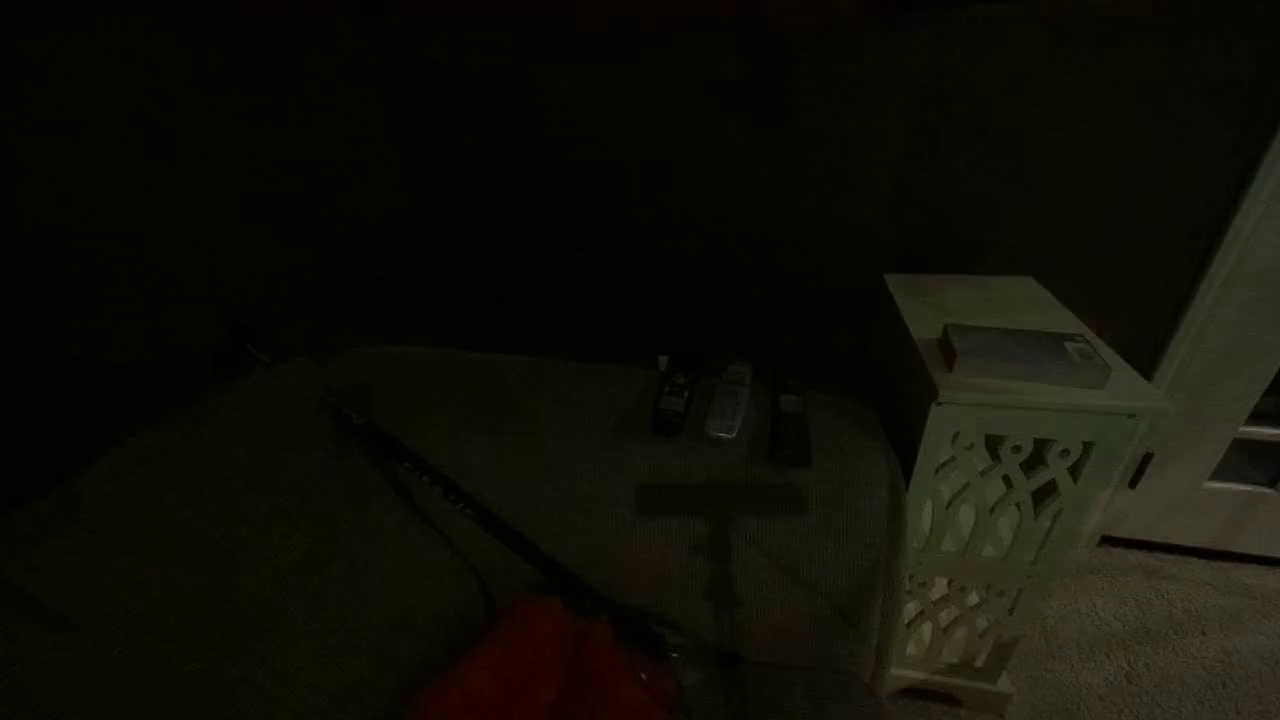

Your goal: Remove the toy car from the sofa and put it on the white cabinet

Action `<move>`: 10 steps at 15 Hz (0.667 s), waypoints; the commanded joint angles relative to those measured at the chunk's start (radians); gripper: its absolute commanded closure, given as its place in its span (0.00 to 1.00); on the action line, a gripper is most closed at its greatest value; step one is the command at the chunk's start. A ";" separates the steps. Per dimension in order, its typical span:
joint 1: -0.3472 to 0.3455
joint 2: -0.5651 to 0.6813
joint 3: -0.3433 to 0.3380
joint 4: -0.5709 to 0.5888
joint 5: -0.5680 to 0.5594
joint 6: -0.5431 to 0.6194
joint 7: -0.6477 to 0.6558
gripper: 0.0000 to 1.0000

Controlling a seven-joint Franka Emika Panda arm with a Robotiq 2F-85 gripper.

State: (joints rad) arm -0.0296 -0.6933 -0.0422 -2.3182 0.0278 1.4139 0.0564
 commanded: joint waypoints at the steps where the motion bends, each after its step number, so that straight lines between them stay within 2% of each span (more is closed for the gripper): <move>1: -0.009 0.001 0.006 0.003 0.003 -0.002 -0.005 0.00; 6: -0.009 0.001 0.006 0.003 0.003 -0.002 -0.005 0.00; 7: 0.002 0.015 0.017 0.001 -0.004 0.007 -0.016 0.00; 8: 0.039 0.044 0.022 -0.012 -0.019 0.014 -0.096 0.00; 10: 0.075 0.092 0.035 -0.054 0.016 0.074 -0.146 0.00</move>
State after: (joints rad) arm -0.0052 -0.6755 -0.0280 -2.3309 0.0268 1.4208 -0.0130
